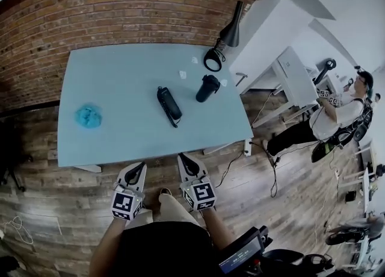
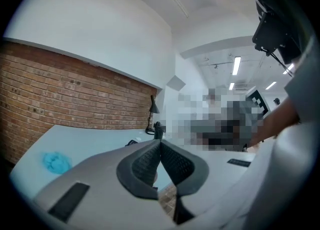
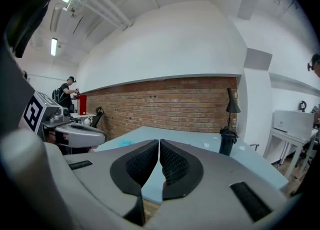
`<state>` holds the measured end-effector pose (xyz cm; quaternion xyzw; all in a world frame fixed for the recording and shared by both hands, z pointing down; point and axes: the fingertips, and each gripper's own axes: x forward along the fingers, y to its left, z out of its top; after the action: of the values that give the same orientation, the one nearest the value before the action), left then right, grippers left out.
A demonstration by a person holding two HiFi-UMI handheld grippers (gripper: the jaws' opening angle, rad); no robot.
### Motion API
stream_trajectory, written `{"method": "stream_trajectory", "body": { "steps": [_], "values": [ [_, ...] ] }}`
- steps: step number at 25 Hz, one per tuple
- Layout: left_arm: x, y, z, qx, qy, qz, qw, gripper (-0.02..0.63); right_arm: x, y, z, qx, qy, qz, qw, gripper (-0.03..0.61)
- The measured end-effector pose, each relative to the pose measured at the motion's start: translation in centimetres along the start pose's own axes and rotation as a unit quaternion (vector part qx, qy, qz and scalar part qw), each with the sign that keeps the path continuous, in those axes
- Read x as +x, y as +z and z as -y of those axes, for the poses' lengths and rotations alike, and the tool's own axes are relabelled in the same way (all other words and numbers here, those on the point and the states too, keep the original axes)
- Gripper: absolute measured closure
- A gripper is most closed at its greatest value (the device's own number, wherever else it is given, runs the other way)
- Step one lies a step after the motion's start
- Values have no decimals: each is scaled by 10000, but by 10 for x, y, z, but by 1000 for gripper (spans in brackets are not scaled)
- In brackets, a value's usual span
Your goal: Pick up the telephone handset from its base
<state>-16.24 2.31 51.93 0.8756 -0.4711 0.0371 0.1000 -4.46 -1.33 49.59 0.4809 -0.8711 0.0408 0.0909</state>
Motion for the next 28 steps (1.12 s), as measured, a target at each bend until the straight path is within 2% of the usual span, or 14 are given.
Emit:
{"method": "stream_trajectory", "body": {
  "steps": [6, 15, 20, 21, 28],
  "values": [
    [35, -3, -32, -19, 238, -220, 9995, 596, 53, -6, 25, 202, 141, 6, 9997, 552],
    [126, 22, -59, 166, 543, -344, 9978, 595, 132, -6, 99, 221, 471, -96, 9986, 552],
    [158, 24, -64, 154, 778, -415, 9960, 595, 163, -19, 134, 267, 654, -350, 9969, 548],
    [162, 25, -65, 147, 855, -409, 9954, 595, 170, -23, 139, 277, 720, -409, 9962, 531],
    [168, 19, -80, -59, 1411, -464, 9889, 595, 223, -55, 160, 86, 1094, -905, 9898, 494]
  ]
}}
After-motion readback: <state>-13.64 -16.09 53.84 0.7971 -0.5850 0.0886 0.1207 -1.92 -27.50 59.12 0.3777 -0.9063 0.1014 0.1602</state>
